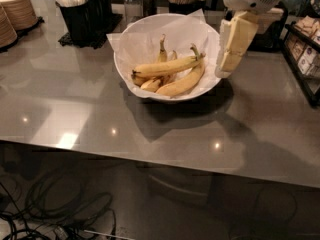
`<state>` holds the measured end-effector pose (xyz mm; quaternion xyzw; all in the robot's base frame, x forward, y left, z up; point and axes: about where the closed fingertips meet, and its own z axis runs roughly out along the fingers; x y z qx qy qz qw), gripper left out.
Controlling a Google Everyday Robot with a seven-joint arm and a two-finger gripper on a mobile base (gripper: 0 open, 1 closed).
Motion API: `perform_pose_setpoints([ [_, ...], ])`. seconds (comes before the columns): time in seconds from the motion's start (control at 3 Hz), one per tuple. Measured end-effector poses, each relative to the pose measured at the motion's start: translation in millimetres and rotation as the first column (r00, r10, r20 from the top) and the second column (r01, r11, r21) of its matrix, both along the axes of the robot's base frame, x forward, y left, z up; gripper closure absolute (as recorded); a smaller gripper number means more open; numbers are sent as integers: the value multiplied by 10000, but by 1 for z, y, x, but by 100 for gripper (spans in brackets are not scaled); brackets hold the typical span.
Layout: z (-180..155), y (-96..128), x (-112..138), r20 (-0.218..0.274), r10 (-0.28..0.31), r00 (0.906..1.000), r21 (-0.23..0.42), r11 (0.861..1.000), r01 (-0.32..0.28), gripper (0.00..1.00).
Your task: Pick banana from white bowl
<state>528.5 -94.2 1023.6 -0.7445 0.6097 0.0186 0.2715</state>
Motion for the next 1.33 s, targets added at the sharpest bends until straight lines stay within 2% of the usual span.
perform_pose_setpoints([
  [0.33, 7, 2, 4, 263, 152, 9995, 68, 9999, -154, 0],
  [0.67, -8, -7, 10, -8, -312, 9995, 425, 9986, 312, 0],
  [1.0, -25, 4, 45, -140, -269, 9995, 935, 9952, 280, 0],
  [1.33, -56, 30, 81, -599, 128, 9981, 1269, 9919, -51, 0],
])
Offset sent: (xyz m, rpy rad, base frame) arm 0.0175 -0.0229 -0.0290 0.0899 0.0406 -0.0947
